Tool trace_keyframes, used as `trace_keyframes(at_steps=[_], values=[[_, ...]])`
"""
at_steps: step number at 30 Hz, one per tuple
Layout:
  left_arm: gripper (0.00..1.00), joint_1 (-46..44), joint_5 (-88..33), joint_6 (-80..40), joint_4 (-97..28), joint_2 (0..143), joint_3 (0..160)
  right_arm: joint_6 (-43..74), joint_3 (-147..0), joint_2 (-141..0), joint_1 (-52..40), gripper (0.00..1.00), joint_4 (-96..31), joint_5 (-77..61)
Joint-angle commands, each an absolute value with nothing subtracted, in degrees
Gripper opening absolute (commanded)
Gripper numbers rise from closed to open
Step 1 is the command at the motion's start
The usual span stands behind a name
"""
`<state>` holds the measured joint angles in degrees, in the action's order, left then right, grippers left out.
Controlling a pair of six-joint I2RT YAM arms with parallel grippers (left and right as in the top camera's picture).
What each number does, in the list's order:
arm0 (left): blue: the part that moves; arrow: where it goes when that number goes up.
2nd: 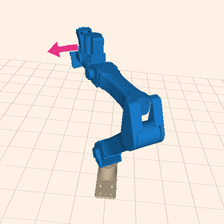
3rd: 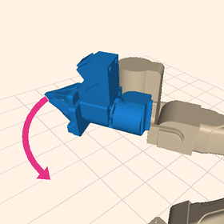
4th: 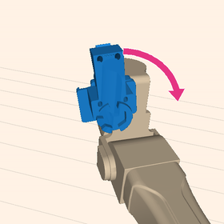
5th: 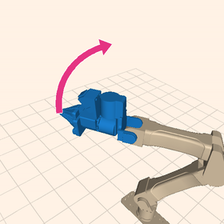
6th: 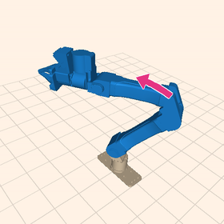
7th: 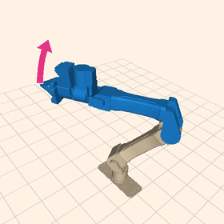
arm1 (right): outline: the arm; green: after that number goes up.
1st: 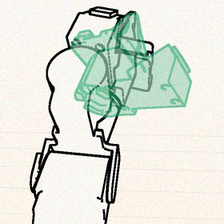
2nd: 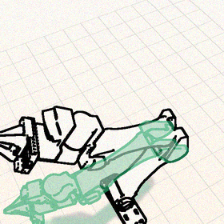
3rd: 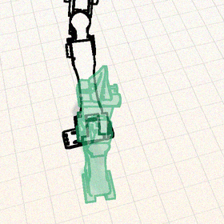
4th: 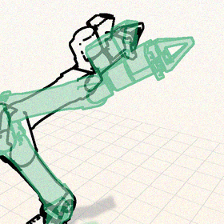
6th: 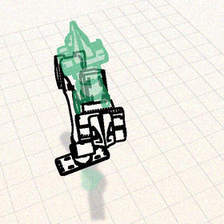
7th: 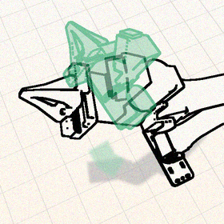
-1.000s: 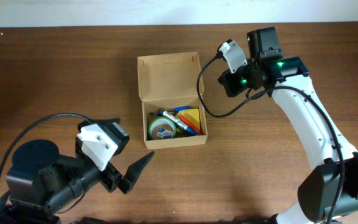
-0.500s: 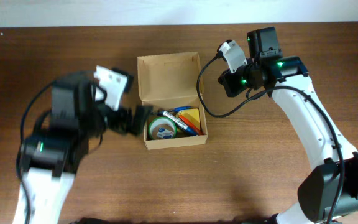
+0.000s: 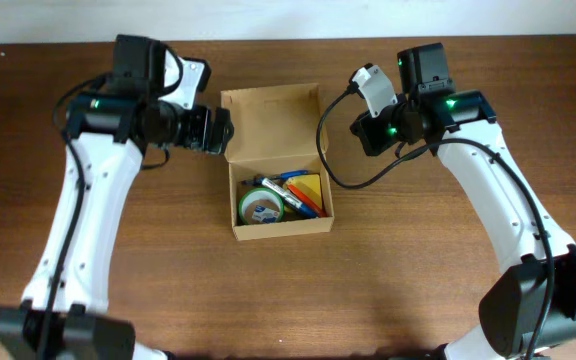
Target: Pack container
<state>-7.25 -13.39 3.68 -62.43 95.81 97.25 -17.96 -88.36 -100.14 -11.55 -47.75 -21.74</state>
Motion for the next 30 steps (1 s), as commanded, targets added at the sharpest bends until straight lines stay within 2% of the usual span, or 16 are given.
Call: trace_keyframes(at_steps=[1, 15, 16, 19, 20, 23, 27, 30], values=[[1.0, -7.07, -12.36, 4.78, -62.08, 96.25, 99.81, -17.52, -89.14, -100.77, -11.53, 0.04, -47.59, -22.5], [0.98, -6.96, -11.9, 4.8, -52.56, 97.17, 99.79, -17.52, -88.92, -100.99, -11.53, 0.04, -45.43, -22.48], [0.83, -6.96, -11.42, 4.78, -51.55, 97.49, 99.79, -17.52, -88.92, -101.34, -11.53, 0.04, -45.21, -22.48], [0.5, -6.96, -9.63, 4.12, -48.45, 99.72, 99.79, -17.69, -88.92, -102.72, -11.27, 0.04, -44.86, -22.5], [0.42, -6.94, -9.52, 3.38, -47.9, 100.4, 99.79, -17.67, -88.92, -103.39, -11.11, 0.04, -44.8, -22.52], [0.02, -6.85, -9.32, 2.81, -45.76, 103.55, 99.79, -17.69, -88.92, -105.43, -10.35, 0.04, -44.73, -23.42], [0.02, -6.85, -9.23, 2.74, -43.86, 107.07, 99.79, -17.39, -88.92, -107.5, -8.45, 0.04, -43.27, -25.87], [0.02, -6.68, -6.85, -2.2, -43.46, 109.43, 99.79, -16.08, -88.92, -108.79, -6.17, 0.04, -40.32, -29.91]])
